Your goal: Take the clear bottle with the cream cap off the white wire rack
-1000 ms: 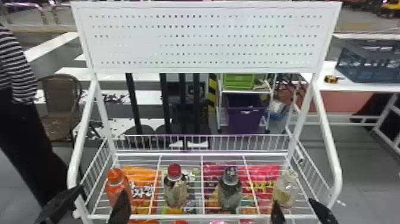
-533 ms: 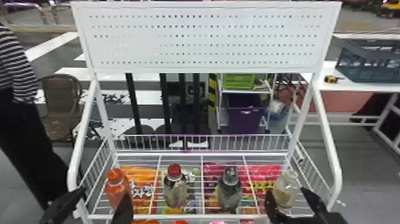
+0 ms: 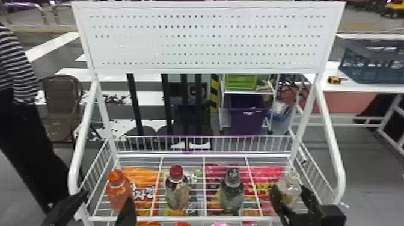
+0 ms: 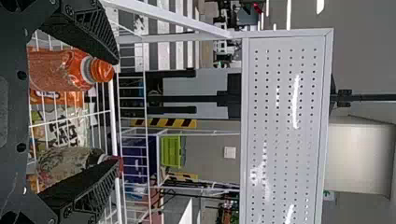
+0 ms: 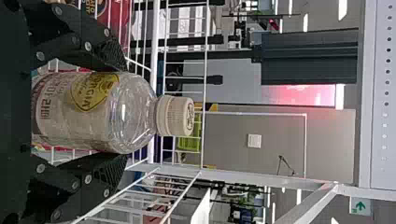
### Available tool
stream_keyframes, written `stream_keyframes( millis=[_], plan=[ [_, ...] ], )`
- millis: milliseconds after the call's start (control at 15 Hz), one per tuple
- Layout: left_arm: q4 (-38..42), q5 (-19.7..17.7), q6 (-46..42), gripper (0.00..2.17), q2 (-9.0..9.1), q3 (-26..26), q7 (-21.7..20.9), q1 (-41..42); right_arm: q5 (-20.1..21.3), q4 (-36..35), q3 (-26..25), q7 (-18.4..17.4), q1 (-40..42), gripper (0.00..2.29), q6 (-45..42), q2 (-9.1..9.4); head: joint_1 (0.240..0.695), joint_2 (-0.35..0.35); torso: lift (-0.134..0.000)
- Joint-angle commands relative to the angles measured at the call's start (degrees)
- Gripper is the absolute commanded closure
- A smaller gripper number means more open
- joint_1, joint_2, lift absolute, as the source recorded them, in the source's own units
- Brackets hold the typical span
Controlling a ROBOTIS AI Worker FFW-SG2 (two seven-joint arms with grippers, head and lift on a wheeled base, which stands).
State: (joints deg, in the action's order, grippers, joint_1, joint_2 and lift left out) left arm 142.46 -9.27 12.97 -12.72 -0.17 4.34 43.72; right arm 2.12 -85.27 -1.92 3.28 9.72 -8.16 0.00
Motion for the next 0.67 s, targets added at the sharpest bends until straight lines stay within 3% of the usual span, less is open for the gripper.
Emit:
stream_keyframes(
  millis=[0, 200, 600],
  plan=[
    [0.7, 0.3, 0.2, 0.14, -0.03, -0.4, 0.1, 0.0, -1.5, -2.1, -0.2, 0.0, 1.6, 1.37, 0.6, 0.05, 0.499, 0.000, 0.000],
    [0.8, 0.6, 0.2, 0.14, -0.03, -0.8, 0.1, 0.0, -1.8, -10.7, 0.3, 0.1, 5.9, 1.37, 3.9, 0.05, 0.499, 0.000, 0.000],
    [0.9, 0.7, 0.0, 0.14, -0.03, -0.8, 0.3, 0.0, -2.2, -36.1, -0.1, 3.3, 19.0, 1.37, 14.3, -0.53, 0.499, 0.000, 0.000]
  ],
)
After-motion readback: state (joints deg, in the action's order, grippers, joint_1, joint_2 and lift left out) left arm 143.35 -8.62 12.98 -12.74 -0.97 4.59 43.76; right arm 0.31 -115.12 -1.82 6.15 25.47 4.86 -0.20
